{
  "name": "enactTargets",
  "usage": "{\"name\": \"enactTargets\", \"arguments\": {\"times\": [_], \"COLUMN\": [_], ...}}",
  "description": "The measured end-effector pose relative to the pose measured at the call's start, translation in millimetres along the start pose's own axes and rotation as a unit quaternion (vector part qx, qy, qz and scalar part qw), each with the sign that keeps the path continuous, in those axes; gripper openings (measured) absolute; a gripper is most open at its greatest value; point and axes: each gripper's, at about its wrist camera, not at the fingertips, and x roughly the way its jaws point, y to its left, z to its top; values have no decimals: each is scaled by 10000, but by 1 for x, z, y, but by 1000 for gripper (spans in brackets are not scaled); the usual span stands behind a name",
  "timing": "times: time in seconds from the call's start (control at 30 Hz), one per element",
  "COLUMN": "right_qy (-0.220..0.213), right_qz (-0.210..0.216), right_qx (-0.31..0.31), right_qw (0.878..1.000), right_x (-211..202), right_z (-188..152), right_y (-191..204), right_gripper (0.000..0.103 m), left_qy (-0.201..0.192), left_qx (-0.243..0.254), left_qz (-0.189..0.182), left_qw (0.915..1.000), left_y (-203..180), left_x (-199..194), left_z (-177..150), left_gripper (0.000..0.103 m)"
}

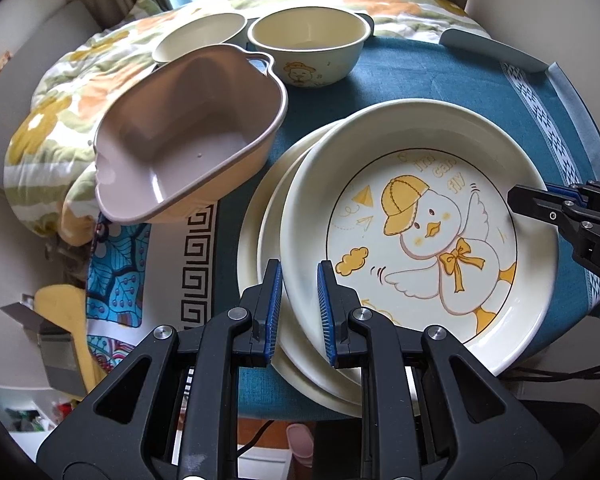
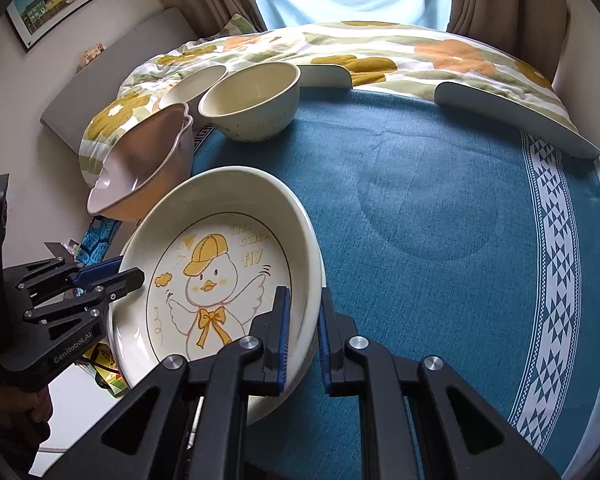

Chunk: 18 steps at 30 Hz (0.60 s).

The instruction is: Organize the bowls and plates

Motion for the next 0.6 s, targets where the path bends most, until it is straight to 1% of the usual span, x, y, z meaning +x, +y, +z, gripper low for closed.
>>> {"name": "enactTargets", "arguments": {"times": [0.27,0.4,0.47,0.6], "right_qy": [-44,-30,-31,-19], "right_qz": [-346,-388,-408,-439], "right_qx": [-395,-469,-497,-560], "right_qw": [9986,9981,9979,9975], "right_x": [2,4,5,5], "right_z": [-2,-4,-4,-4], "right_y": [10,13,13,14], "right_gripper": [12,12,12,12], "left_qy": [-26,-179,-181,-189], "left_qx": [107,344,436,398], "left_qz": [218,573,682,672], "left_qw": [9997,9976,9966,9968], "left_y": [-6,-17,-20,-18], "left_x": [-2,-8,-8,-9], "left_z": [-4,-5,-6,-6], "left_gripper": [16,16,16,16]}}
